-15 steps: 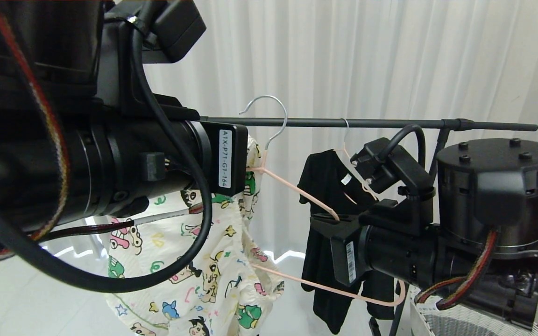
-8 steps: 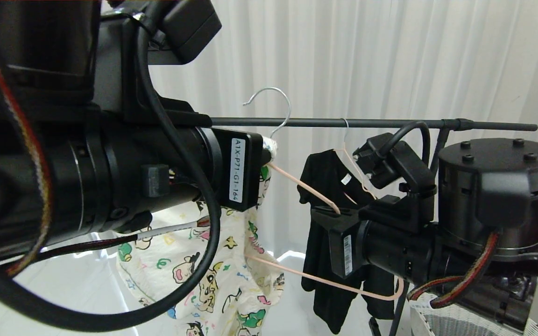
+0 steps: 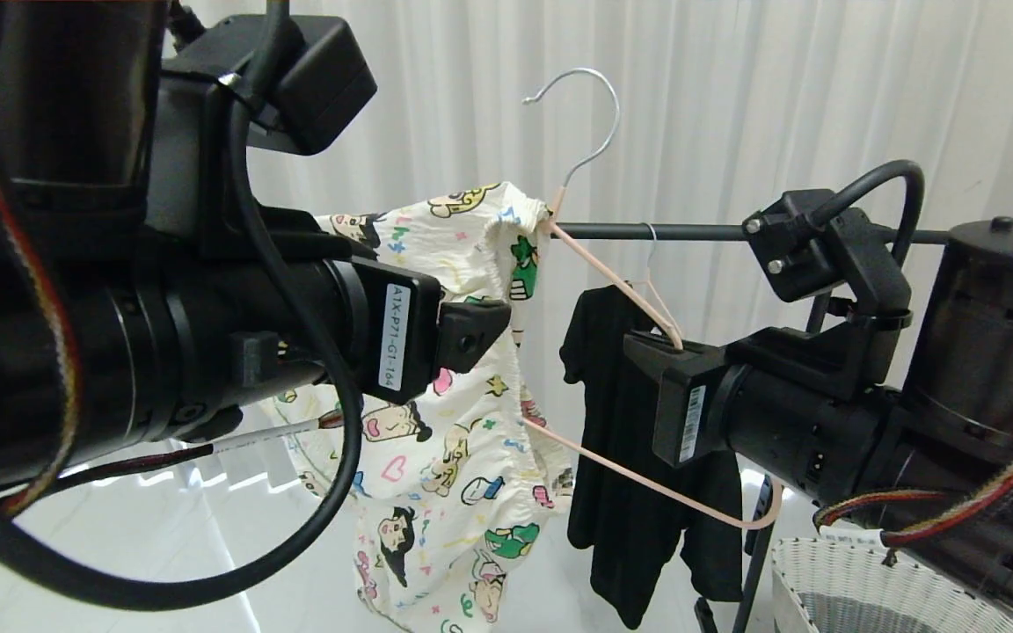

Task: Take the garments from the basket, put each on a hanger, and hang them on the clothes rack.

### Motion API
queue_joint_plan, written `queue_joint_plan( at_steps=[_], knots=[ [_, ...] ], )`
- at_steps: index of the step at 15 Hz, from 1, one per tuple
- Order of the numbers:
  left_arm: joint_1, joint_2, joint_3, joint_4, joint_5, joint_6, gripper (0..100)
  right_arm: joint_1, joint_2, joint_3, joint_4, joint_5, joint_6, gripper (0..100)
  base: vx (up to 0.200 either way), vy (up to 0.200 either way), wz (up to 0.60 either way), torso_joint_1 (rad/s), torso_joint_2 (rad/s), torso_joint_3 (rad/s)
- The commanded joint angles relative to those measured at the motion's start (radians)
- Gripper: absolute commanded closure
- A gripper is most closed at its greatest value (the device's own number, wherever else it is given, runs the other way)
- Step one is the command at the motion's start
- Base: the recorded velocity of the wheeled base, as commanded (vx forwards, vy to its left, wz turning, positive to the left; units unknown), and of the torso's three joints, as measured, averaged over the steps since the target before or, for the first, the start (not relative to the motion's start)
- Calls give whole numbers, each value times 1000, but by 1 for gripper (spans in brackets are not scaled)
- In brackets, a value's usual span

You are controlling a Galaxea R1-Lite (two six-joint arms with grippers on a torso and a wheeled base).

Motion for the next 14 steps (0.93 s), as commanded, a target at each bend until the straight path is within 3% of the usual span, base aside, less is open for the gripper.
queue_joint_plan(
  at_steps=[1,4,6,8,9,10,11,12,13,14],
  knots=[
    [-21,-78,64,0,-2,33,0,-3,-21,12,-4,-14,-1,100,0,0,0,0,0,0],
    [-93,-274,216,0,-14,154,0,-24,-68,85,-6,-14,-26,100,0,0,0,0,0,0],
    [-70,-386,267,0,-108,246,0,-24,-108,142,-6,-13,-37,100,0,0,0,0,0,0],
    [98,-410,264,-1,-318,289,0,-23,-154,211,-21,-13,-60,100,0,0,0,0,0,0],
    [226,-398,248,-6,-457,353,0,-21,-200,263,-37,-7,-90,100,0,0,0,0,0,0],
    [289,-384,241,-14,-536,398,0,-21,-229,289,-38,2,-110,100,0,0,0,0,0,0],
    [400,-368,239,-21,-740,501,0,-15,-291,343,-38,39,-147,100,0,0,0,0,0,0],
    [441,-348,247,-21,-881,543,0,13,-331,377,-38,53,-173,100,0,0,0,0,0,0],
    [452,-321,254,-21,-968,577,0,51,-372,413,-38,53,-196,100,0,0,0,0,0,0],
    [449,-294,256,-21,-993,599,0,78,-400,436,-37,53,-213,100,0,0,0,0,0,0]
  ],
)
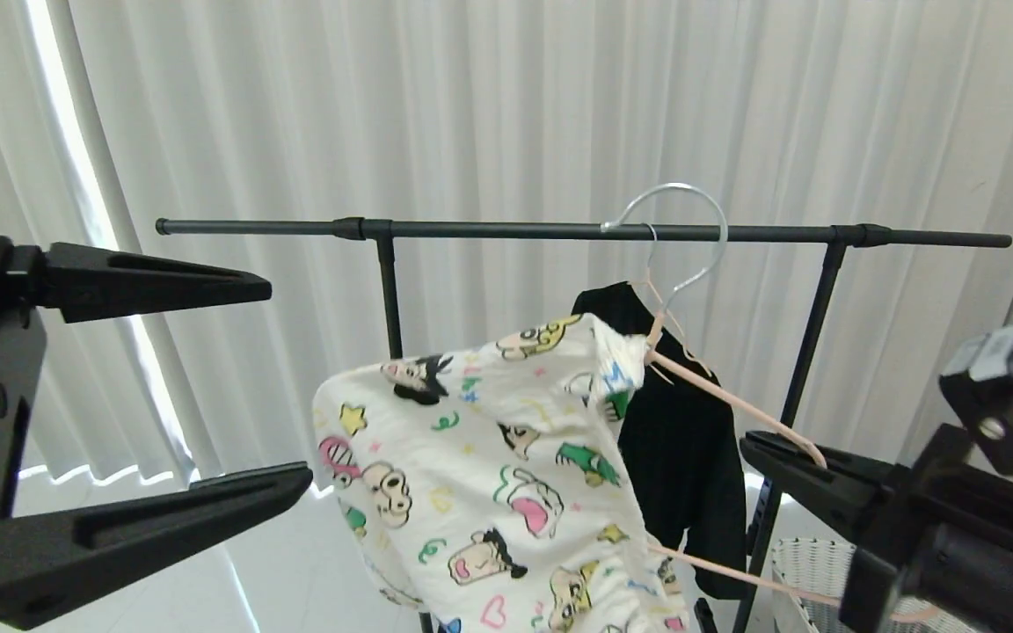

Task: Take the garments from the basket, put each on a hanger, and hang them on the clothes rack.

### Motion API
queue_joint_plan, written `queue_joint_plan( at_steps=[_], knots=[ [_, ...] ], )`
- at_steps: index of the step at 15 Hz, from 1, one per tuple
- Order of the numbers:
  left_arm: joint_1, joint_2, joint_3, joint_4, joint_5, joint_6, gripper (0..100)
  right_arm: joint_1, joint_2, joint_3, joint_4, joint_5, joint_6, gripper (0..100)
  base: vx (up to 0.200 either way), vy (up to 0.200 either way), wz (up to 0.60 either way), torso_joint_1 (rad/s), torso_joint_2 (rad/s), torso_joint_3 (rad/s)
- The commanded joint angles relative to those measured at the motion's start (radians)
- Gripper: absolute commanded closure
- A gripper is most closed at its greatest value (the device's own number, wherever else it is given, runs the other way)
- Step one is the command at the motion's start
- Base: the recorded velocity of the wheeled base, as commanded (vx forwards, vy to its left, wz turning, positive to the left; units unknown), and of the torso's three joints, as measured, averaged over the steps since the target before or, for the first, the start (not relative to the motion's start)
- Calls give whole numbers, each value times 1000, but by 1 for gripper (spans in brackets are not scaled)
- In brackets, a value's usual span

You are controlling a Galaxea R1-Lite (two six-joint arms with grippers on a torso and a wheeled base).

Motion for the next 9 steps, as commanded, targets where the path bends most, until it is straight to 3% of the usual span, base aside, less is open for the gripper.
queue_joint_plan(
  at_steps=[1,5,9],
  knots=[
    [26,94,5,-2,-53,60,0,67,-118,70,0,9,-40,100,0,0,0,0,0,0],
    [-193,159,72,-2,-115,65,0,153,-115,77,0,7,-76,100,0,0,0,0,0,0],
    [-228,212,89,-3,-78,68,0,170,-101,74,0,7,-82,100,0,0,0,0,0,0]
  ],
)
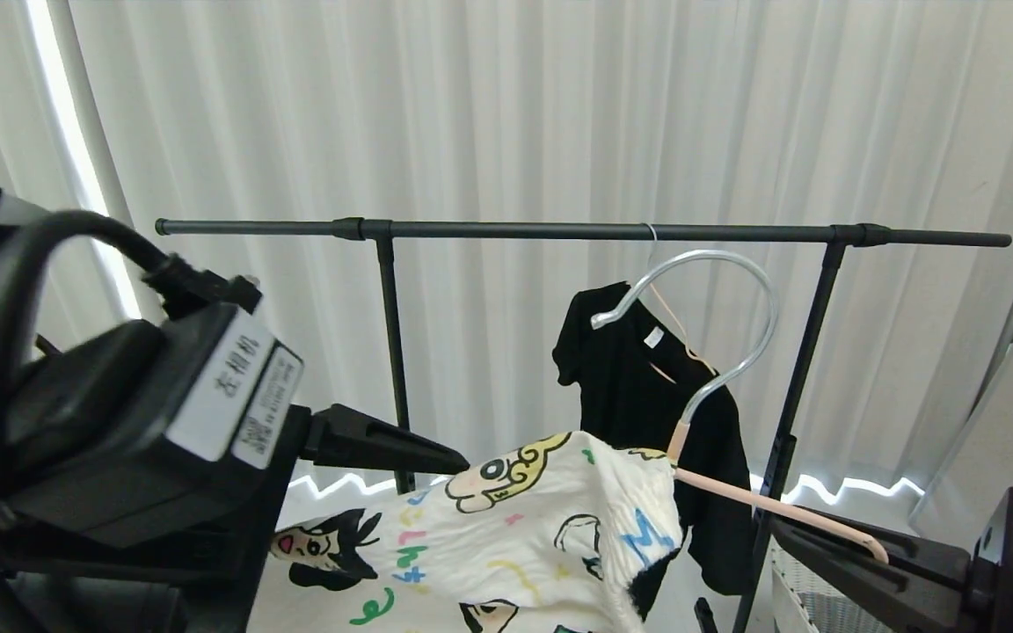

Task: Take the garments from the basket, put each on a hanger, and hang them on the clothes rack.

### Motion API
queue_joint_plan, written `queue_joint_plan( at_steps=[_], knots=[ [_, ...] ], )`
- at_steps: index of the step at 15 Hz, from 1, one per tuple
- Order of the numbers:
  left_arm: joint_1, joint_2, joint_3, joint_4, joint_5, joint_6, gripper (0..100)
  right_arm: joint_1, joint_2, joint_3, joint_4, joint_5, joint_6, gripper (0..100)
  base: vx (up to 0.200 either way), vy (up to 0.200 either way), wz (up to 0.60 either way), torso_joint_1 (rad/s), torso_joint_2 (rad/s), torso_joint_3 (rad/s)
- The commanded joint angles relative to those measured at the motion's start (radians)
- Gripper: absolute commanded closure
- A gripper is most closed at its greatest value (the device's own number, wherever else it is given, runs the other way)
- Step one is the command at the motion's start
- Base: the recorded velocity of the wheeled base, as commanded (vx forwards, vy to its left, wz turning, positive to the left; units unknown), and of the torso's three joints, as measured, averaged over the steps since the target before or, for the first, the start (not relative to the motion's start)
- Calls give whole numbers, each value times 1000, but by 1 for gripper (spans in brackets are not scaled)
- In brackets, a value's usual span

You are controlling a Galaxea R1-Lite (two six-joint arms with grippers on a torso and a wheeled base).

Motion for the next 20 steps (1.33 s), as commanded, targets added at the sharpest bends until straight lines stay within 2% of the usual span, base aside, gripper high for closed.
queue_joint_plan(
  at_steps=[1,9,10,17,18,20],
  knots=[
    [-8,36,6,1,13,1,0,23,7,0,-1,0,-4,100,0,0,0,0,0,0],
    [-5,35,57,1,13,-6,0,38,16,-6,-6,0,-27,100,0,0,0,0,0,0],
    [-5,36,57,1,13,-3,100,38,16,-9,-6,0,-27,100,0,0,0,0,0,0],
    [-3,36,92,0,39,-1,100,38,9,-18,-21,-11,-27,100,0,0,0,0,0,0],
    [-3,36,94,0,48,-1,100,38,9,-17,-21,-17,-27,0,0,0,0,0,0,0],
    [14,35,98,0,103,-4,100,38,9,-17,-20,-26,-33,0,0,0,0,0,0,0]
  ],
)
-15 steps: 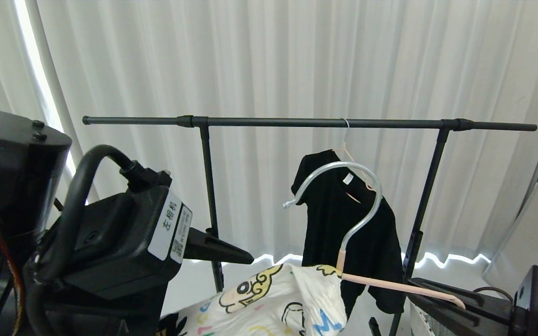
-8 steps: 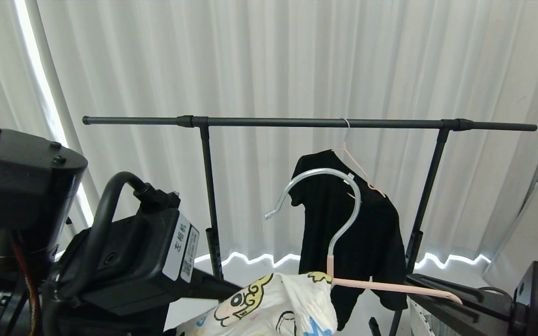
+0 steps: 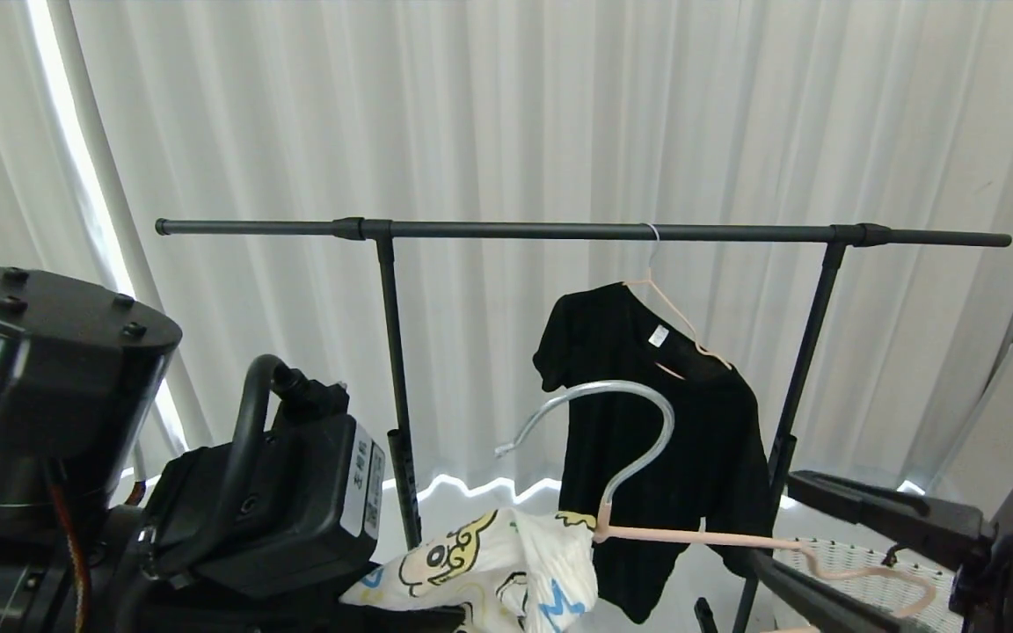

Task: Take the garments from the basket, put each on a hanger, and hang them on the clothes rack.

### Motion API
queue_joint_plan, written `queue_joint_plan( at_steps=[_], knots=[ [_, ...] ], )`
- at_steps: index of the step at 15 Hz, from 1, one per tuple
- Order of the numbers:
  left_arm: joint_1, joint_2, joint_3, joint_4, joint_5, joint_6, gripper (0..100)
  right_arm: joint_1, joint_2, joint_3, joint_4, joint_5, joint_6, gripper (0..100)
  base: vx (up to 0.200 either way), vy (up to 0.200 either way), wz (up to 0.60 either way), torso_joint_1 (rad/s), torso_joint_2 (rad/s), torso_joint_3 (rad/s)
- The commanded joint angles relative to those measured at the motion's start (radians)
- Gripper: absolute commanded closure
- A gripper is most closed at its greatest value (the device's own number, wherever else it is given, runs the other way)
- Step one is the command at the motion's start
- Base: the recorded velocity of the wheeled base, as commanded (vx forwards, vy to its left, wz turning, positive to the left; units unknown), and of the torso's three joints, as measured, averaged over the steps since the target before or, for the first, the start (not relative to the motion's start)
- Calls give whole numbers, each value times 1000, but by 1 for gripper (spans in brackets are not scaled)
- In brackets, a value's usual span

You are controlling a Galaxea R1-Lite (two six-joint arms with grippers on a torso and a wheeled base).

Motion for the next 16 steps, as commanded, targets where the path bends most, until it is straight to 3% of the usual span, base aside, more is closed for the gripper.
queue_joint_plan(
  at_steps=[1,4,6,9,10,11,12,14,16],
  knots=[
    [25,0,13,-3,31,-1,100,1,0,3,6,-5,-4,0,0,0,0,0,0,0],
    [69,-9,21,-6,84,-4,100,-2,4,12,11,-8,-1,0,0,0,0,0,0,0],
    [114,-24,30,-60,87,-4,100,-11,20,18,31,-7,5,0,0,0,0,0,0,0],
    [227,-23,59,-204,180,-22,100,-36,104,25,34,16,132,0,0,0,0,0,0,0],
    [235,-24,59,-205,194,-36,100,-39,116,23,33,21,149,0,0,0,0,0,0,0],
    [236,-33,55,-205,214,-110,100,-62,158,23,33,39,204,0,0,0,0,0,0,0],
    [233,-55,53,-205,214,-136,100,-94,196,23,33,45,255,0,0,0,0,0,0,0],
    [235,-76,53,-210,215,-143,100,-195,305,5,14,42,371,0,0,0,0,0,0,0],
    [238,-79,55,-248,215,-146,100,-205,403,-77,-12,41,456,0,0,0,0,0,0,0]
  ],
)
